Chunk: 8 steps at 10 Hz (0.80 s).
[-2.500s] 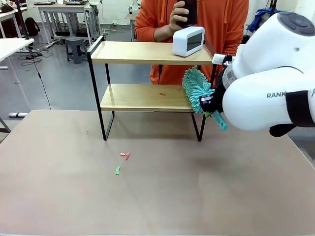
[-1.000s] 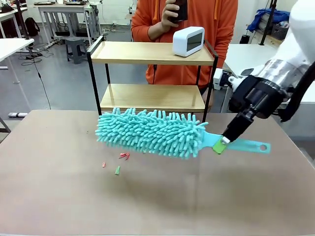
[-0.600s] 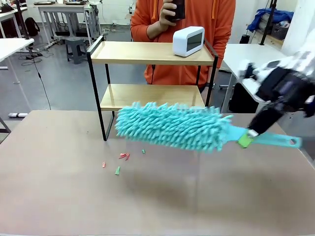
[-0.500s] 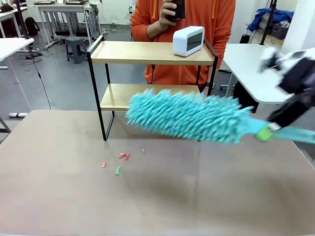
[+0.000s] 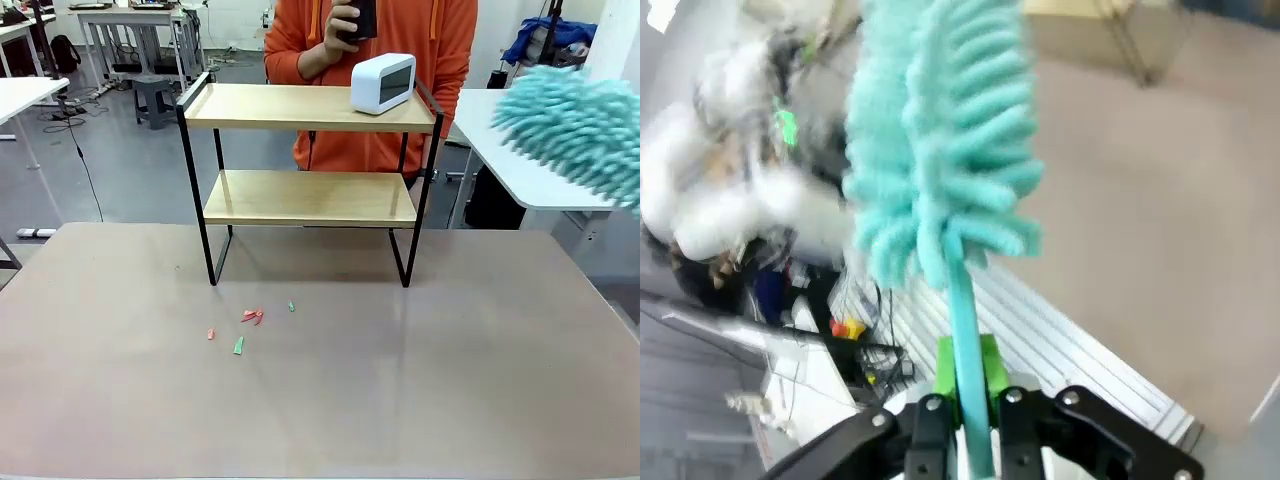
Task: Clean the shelf.
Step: Clean the remaining tier of the Shelf with the Duster once objects are removed.
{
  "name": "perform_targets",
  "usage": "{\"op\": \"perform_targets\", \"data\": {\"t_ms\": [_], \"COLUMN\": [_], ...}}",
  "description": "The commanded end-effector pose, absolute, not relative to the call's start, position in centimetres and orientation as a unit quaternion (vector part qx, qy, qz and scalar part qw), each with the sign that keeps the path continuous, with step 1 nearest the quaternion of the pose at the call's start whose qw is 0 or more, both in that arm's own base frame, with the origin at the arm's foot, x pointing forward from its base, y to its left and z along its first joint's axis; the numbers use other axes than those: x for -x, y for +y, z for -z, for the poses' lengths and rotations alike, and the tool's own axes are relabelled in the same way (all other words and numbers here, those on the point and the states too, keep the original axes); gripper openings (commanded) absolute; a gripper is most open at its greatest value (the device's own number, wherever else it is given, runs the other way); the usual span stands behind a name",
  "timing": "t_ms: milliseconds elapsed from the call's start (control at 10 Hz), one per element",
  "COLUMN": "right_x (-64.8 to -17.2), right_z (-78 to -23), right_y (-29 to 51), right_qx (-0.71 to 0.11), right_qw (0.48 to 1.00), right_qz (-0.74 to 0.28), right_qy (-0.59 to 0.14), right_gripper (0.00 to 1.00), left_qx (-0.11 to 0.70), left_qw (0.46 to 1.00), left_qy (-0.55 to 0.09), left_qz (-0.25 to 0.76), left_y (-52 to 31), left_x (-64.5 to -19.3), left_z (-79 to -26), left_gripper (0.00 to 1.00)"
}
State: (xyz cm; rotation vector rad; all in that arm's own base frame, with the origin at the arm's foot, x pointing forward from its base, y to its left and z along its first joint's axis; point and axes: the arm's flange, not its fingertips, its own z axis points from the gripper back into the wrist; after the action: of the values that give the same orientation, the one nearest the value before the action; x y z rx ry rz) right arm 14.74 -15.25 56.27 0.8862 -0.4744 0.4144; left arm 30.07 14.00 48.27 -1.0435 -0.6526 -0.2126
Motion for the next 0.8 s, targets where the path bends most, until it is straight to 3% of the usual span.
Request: {"op": "perform_targets", "data": {"t_ms": [0, 200, 300, 700], "right_x": [-17.3, -21.0, -16.3, -16.3], "right_z": [-52.5, -50.8, -52.0, -52.0], "right_y": [-14.0, -12.3, -16.4, -16.4], "right_qx": [-0.404, -0.307, -0.385, -0.385], "right_qw": [0.887, 0.925, 0.893, 0.893], "right_qz": [-0.033, 0.077, -0.045, -0.045], "right_qy": [-0.222, -0.210, -0.227, -0.227], "right_gripper": [0.00, 0.00, 0.00, 0.00], "left_qx": [0.494, 0.494, 0.494, 0.494], "left_qw": [0.803, 0.803, 0.803, 0.803], "left_qy": [-0.317, -0.317, -0.317, -0.317], "left_qz": [0.104, 0.104, 0.104, 0.104], "left_y": [13.8, 13.8, 13.8, 13.8], "left_x": [-30.1, -30.1, -30.1, -30.1], "left_z": [-48.2, -48.2, -48.2, -48.2], "left_gripper": [1.00, 1.00, 1.00, 1.00]}}
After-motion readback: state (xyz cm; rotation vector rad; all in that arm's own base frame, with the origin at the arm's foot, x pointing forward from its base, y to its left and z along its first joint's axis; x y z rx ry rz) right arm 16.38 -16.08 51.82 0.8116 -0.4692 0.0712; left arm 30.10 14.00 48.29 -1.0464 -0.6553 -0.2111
